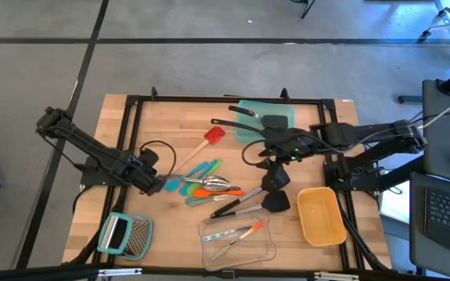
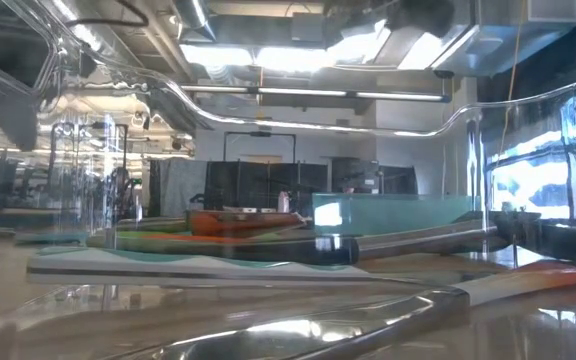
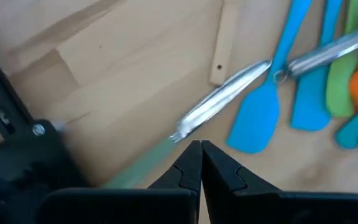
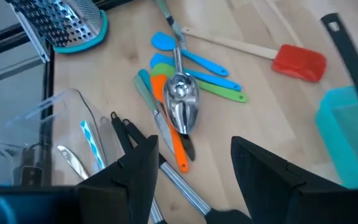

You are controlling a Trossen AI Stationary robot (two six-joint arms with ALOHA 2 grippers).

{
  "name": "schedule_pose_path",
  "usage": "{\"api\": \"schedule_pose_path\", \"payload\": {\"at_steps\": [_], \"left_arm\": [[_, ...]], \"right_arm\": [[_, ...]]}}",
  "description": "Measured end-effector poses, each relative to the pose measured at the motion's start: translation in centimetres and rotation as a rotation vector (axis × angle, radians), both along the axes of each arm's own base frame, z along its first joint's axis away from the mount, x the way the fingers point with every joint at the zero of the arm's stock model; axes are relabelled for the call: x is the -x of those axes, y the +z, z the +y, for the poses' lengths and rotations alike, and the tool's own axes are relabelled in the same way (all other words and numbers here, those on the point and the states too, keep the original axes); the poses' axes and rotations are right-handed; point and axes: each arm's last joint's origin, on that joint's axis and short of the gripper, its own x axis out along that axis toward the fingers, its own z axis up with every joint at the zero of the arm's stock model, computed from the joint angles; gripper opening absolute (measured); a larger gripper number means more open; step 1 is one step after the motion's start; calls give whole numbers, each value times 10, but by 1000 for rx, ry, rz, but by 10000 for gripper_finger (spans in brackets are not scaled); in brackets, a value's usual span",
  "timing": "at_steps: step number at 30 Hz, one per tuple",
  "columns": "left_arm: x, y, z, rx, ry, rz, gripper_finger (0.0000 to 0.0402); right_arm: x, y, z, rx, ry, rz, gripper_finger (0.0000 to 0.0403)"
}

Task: Pick & Place Kitchen Items
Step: Put the green table knife into the transparent bin

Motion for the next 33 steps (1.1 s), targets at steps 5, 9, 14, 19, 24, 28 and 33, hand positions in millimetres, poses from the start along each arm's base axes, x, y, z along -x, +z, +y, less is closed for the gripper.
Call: {"api": "schedule_pose_path", "payload": {"at_steps": [5,9,14,19,24,28,33], "left_arm": [[4,-22,5,21,-142,97,30],[3,-43,9,82,-195,105,80],[-3,-50,11,-19,-332,107,148],[-13,-60,8,-29,-472,127,197],[-20,-72,3,-76,-609,218,224],[-25,-78,3,-105,-633,244,232],[-30,-84,2,-78,-646,263,233]], "right_arm": [[-19,-13,-5,-25,-3,19,203],[-32,-19,-7,-52,-13,-1,203],[-43,-23,-11,-67,-10,-32,203],[-45,-22,-17,-63,-20,-51,203],[-46,-20,-21,-63,-33,-69,203],[-47,-19,-21,-64,-32,-81,203],[-47,-19,-21,-45,-14,-88,203]]}}
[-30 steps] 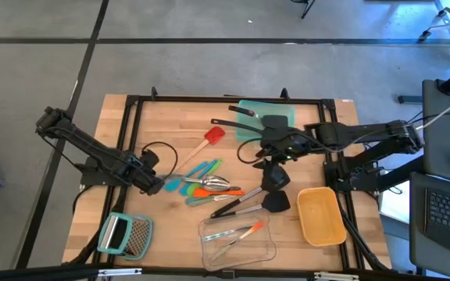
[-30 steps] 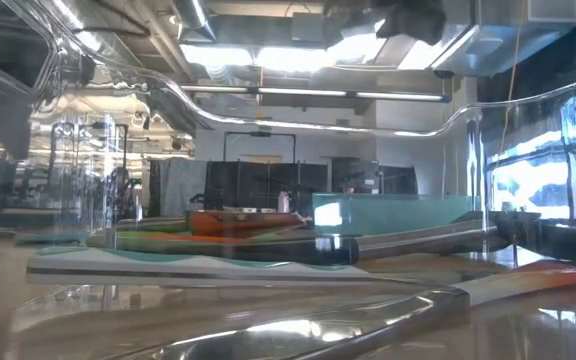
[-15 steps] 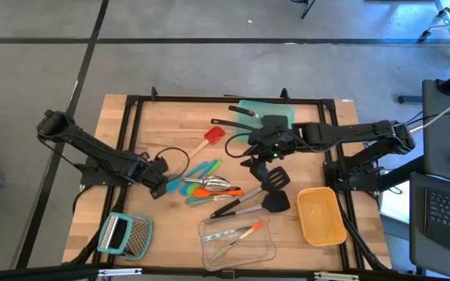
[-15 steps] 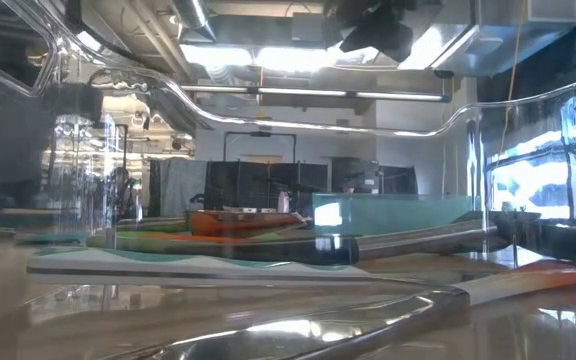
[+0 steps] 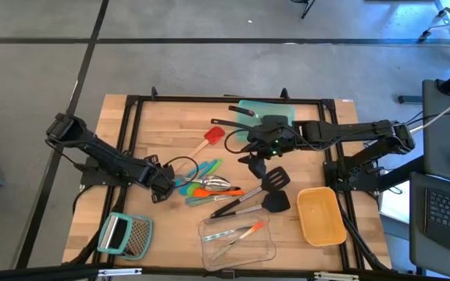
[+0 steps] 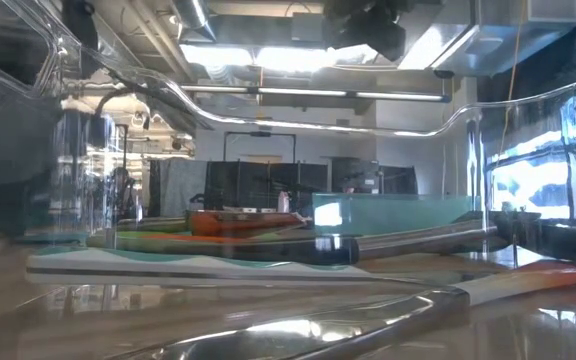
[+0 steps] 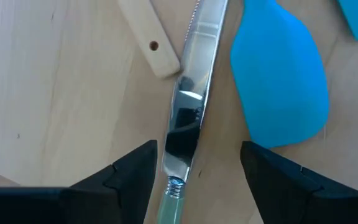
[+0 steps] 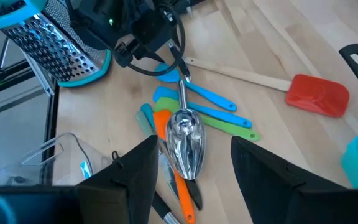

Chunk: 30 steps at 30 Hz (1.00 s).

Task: Pick & Place Kitchen Items
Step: Put the green table knife into the transparent bin

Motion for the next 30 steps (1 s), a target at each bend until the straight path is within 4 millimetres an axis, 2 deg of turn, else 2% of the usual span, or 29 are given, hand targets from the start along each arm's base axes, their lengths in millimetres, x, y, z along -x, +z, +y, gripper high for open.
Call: {"api": "schedule_pose_path", "payload": {"at_steps": [12,30], "left_arm": [[-5,-6,9,-30,-53,66,233],[-7,-7,24,-19,31,85,233]], "right_arm": [[0,1,3,9,15,-8,203],[-4,6,5,2,30,-81,203]]}}
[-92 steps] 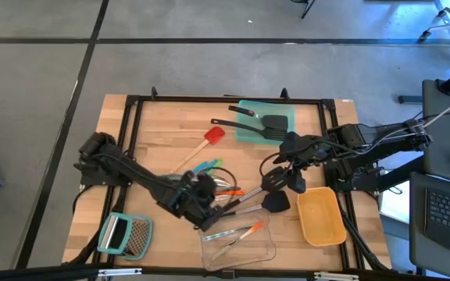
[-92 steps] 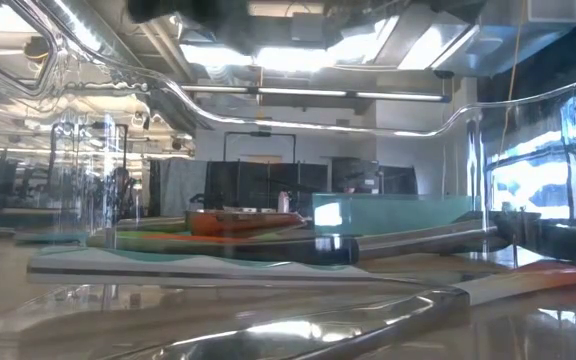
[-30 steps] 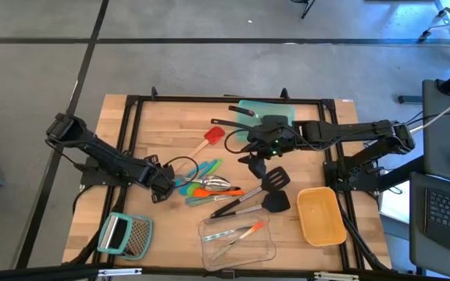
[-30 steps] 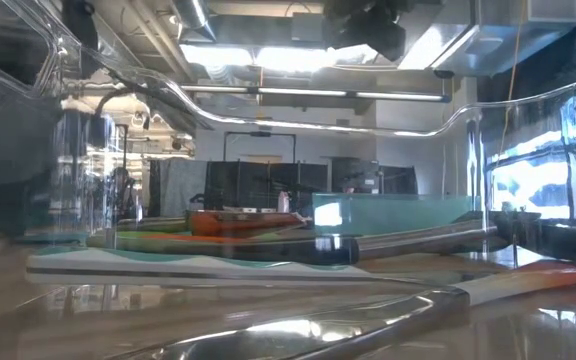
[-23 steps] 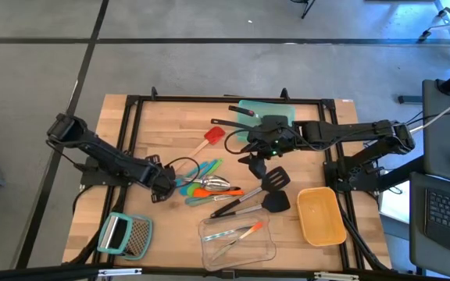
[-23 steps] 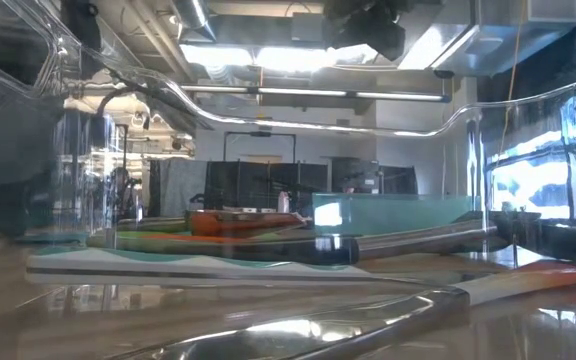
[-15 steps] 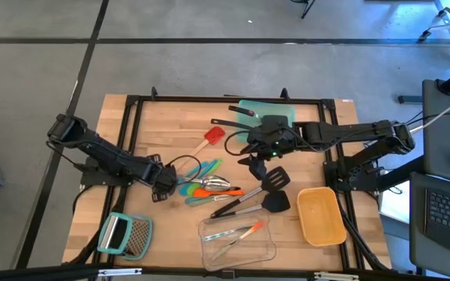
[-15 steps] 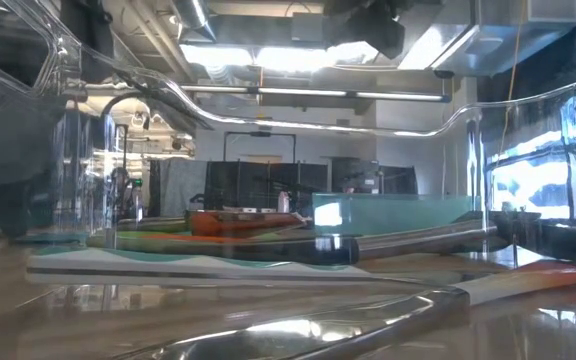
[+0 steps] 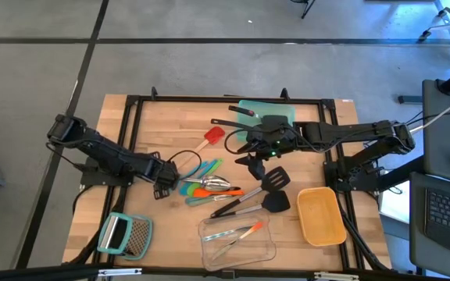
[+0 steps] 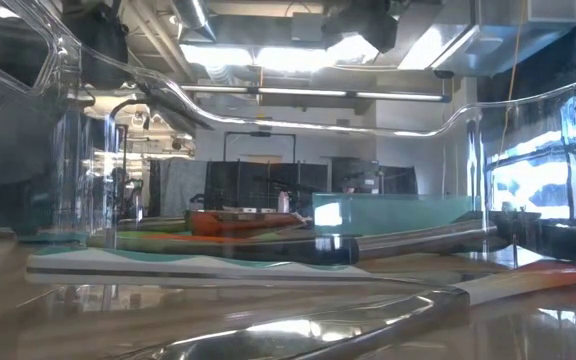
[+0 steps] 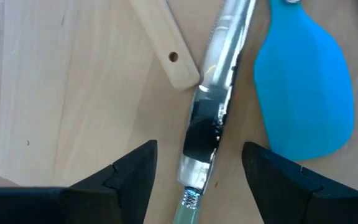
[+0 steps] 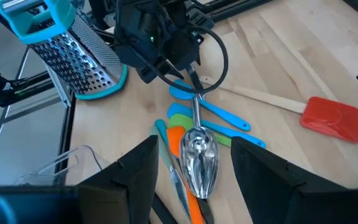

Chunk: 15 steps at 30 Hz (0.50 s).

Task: Pick & Place Kitchen Items
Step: Put the green table knife into the transparent bin

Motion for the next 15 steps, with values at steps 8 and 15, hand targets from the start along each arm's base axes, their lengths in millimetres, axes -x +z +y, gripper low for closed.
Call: {"api": "schedule_pose_path", "payload": {"at_steps": [8,15], "left_arm": [[-1,0,6,-5,6,9,222],[-1,-1,8,-22,55,-1,174]], "right_arm": [[-1,2,4,-7,8,-24,203],[-2,4,8,-18,18,-50,203]]}}
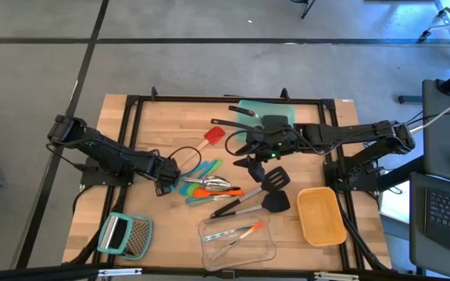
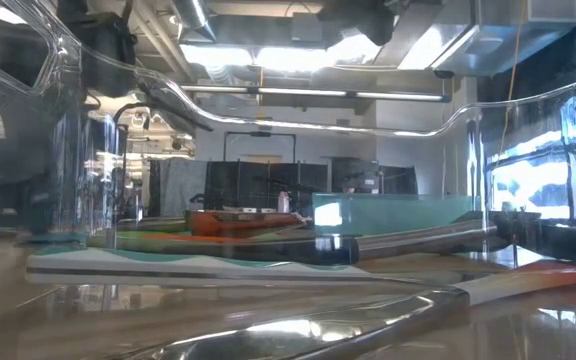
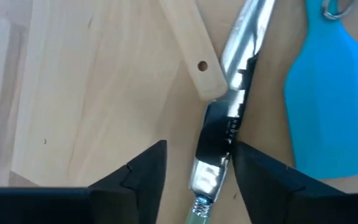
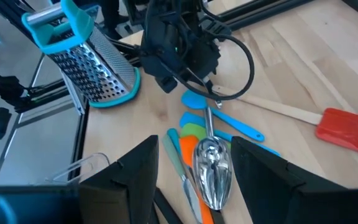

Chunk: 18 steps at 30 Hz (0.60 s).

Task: Pick & Place Kitchen Items
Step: Put the green table knife into the transparent bin

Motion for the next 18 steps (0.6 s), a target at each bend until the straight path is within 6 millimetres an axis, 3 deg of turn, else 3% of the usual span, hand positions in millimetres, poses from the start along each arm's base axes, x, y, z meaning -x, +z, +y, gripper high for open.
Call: {"api": "schedule_pose_path", "payload": {"at_steps": [18], "left_arm": [[1,-2,2,-45,12,1,55]], "right_arm": [[-2,3,1,-8,6,-32,203]]}}
